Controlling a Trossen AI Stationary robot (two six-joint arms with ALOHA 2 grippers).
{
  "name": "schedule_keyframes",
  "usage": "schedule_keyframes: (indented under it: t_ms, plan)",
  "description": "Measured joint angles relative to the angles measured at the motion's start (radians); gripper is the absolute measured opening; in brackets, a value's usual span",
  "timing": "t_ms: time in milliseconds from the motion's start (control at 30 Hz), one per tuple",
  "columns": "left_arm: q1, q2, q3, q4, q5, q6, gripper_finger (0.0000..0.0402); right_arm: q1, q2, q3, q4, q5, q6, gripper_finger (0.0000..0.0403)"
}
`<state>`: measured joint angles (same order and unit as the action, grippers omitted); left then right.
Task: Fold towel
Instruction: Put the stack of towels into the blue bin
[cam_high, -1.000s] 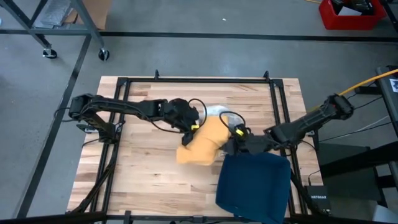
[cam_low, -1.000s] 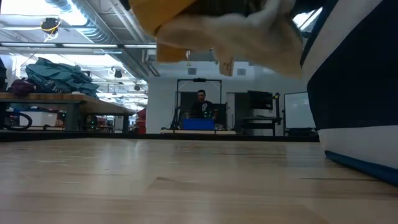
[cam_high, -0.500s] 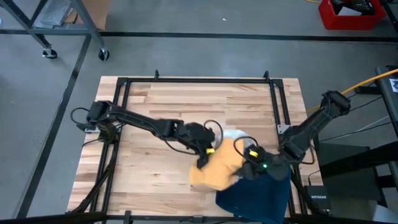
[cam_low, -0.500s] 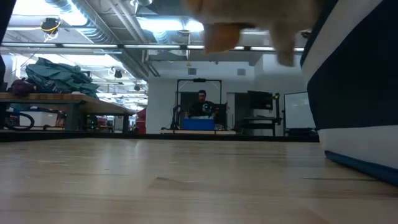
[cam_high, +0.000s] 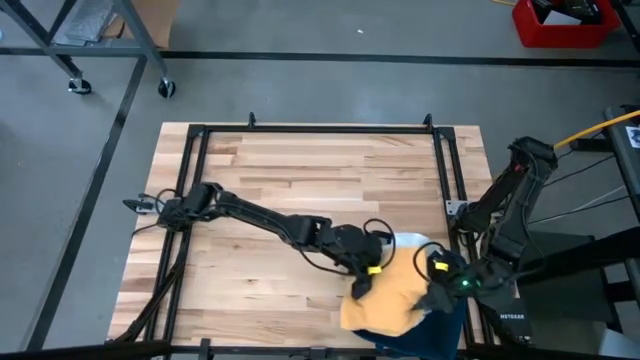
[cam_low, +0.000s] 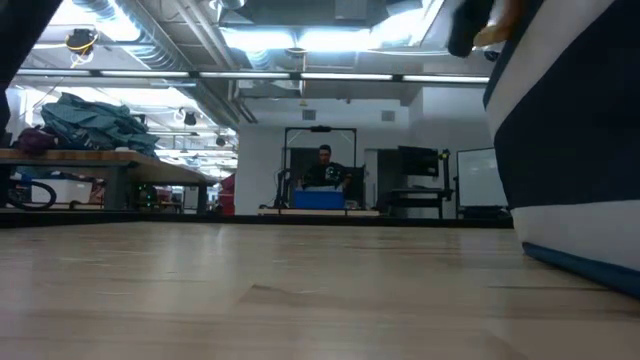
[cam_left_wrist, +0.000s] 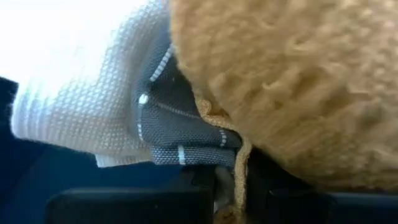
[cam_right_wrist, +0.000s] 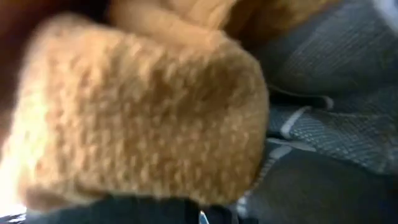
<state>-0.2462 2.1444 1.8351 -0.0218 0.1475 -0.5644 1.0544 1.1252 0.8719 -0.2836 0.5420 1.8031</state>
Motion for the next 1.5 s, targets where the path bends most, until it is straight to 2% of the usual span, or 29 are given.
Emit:
schedule_keyframes:
  t_ms: [233,400,567,767,1033,1233,1500]
  plan:
    - [0.002,0.09,0.056,0.012,-0.008,-0.028,0.0027,0.105,0.02,0.0,-0.214,-0.03,0.267,0.0053]
    - [0.01,0.119,0.056,-0.014,-0.007,-0.025,0.0027,0.116,0.057,-0.001,-0.316,-0.162,0.409,0.0053]
    - [0.023,0.125,0.058,-0.12,-0.026,0.023,0.0032,0.106,0.132,-0.002,-0.314,-0.274,0.5,0.0053]
    - [0.03,0.125,0.058,-0.175,-0.069,0.097,0.0031,0.063,0.223,0.001,-0.288,-0.37,0.508,0.0065]
    - [0.025,0.125,0.058,-0.189,-0.078,0.192,0.0094,0.028,0.254,0.001,-0.27,-0.477,0.458,0.013]
    - [0.026,0.125,0.057,-0.205,-0.093,0.213,0.014,0.029,0.254,0.0,-0.26,-0.482,0.418,0.016]
    - [0.054,0.089,0.056,-0.208,-0.11,0.306,0.0174,0.031,0.254,-0.002,-0.265,-0.474,0.389,0.0161]
